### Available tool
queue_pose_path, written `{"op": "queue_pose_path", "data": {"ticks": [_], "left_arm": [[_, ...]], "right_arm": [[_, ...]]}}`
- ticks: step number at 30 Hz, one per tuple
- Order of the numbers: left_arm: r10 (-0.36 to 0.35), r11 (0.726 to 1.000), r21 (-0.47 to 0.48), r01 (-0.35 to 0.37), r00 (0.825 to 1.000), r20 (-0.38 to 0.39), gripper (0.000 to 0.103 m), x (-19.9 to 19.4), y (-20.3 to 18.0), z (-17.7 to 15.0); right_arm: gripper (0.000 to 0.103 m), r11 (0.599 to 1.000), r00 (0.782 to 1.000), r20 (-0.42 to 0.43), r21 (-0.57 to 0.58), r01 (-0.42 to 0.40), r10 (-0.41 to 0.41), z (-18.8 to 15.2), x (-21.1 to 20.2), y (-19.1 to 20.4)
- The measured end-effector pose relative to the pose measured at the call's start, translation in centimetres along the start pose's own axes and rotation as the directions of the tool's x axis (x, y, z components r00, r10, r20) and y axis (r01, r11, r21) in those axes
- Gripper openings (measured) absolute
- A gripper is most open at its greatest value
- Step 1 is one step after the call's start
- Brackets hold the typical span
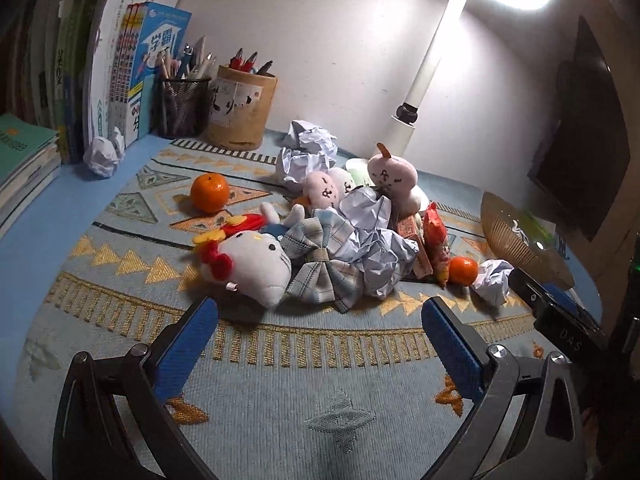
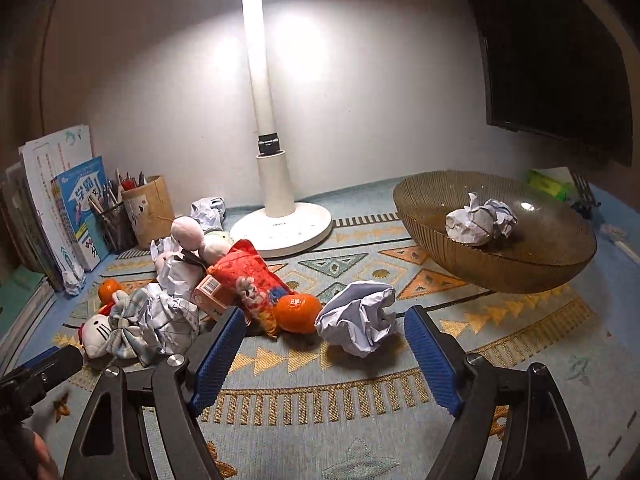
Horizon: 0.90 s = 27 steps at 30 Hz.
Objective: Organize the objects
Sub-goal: 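Move the right gripper back toward the paper pile, then grasp a paper ball with the left gripper while the right gripper grasps another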
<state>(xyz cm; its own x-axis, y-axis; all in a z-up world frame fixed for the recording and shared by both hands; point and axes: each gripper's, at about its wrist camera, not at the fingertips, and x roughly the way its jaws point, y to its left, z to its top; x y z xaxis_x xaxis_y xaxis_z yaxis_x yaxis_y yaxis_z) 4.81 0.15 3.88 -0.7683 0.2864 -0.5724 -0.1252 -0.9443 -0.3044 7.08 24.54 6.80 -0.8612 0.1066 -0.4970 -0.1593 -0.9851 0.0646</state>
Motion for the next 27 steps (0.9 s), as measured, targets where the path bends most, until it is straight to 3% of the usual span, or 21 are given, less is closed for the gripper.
{"op": "queue_pose_path", "data": {"ticks": [1,4,7,12,17,19,23,27], "left_arm": [[-0.003,1.000,-0.001,0.003,1.000,0.004,0.102,-0.1,0.0,0.0],[-0.006,1.000,-0.010,0.006,1.000,0.024,0.102,-0.5,0.2,0.0],[-0.002,1.000,-0.025,0.003,1.000,0.022,0.102,-0.5,0.5,0.0],[0.002,0.999,-0.052,-0.001,0.999,0.037,0.102,-0.9,1.1,0.1],[-0.038,0.972,-0.229,0.060,0.994,0.101,0.102,-2.8,5.4,1.6],[-0.012,0.962,-0.270,0.032,0.997,0.076,0.102,-2.9,7.8,3.7],[0.151,0.933,-0.334,-0.136,0.988,0.018,0.102,-1.2,13.0,7.8],[0.159,0.870,-0.463,-0.170,0.985,-0.062,0.102,3.6,18.7,10.5]], "right_arm": [[0.093,1.000,1.000,-0.007,-0.023,0.018,-0.018,0.0,0.2,0.4],[0.095,0.994,0.999,-0.001,-0.103,0.045,-0.045,-0.2,0.2,2.0],[0.103,0.985,0.998,0.016,-0.161,0.068,-0.067,-0.4,0.1,3.2],[0.103,0.985,0.998,0.013,-0.157,0.069,-0.068,-0.4,0.1,3.1],[0.103,0.994,0.999,-0.024,-0.102,0.041,-0.044,-0.3,0.6,2.0],[0.103,0.995,0.998,-0.054,-0.094,-0.015,0.010,-0.4,0.8,2.0],[0.103,0.980,0.962,-0.195,-0.014,-0.199,0.193,0.5,2.1,4.1],[0.103,0.954,0.903,-0.309,0.086,-0.287,0.299,1.3,5.2,7.3]]}}
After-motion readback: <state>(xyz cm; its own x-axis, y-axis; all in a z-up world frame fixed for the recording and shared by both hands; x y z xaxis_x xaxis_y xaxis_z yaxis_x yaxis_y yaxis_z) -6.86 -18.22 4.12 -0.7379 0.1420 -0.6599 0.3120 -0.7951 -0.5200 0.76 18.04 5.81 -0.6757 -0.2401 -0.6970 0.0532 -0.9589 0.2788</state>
